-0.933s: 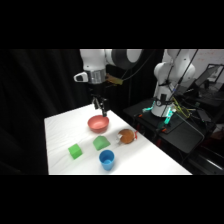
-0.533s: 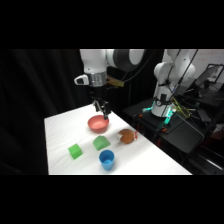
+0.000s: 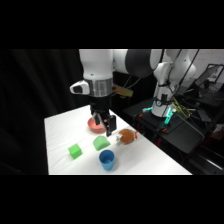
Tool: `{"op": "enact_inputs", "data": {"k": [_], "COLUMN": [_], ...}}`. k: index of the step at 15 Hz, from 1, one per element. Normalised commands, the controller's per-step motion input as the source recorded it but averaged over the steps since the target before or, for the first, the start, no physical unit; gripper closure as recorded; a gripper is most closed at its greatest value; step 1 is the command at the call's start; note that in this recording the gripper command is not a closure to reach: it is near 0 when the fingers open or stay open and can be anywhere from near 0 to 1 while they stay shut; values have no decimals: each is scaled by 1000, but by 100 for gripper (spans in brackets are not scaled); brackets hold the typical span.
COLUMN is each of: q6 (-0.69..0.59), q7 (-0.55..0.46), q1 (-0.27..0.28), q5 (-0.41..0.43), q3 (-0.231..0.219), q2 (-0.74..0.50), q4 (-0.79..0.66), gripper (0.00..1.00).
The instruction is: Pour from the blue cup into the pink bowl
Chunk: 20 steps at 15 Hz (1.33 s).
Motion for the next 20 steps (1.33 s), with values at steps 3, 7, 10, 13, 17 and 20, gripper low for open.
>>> {"op": "enact_inputs", "data": {"k": [3,7,10,13,17,20], "q6": [309,322,277,223,233,222], "q7": [43,57,25,15,16,-17], "q1": [59,66,48,40,53,29], "q5": [142,99,136,162,129,144], "q3": [51,28,24,25,-2,-17], "q2": [193,179,172,147,153,167], "q4": [97,22,11,26,29,49], "gripper": [0,0,0,0,0,0]}}
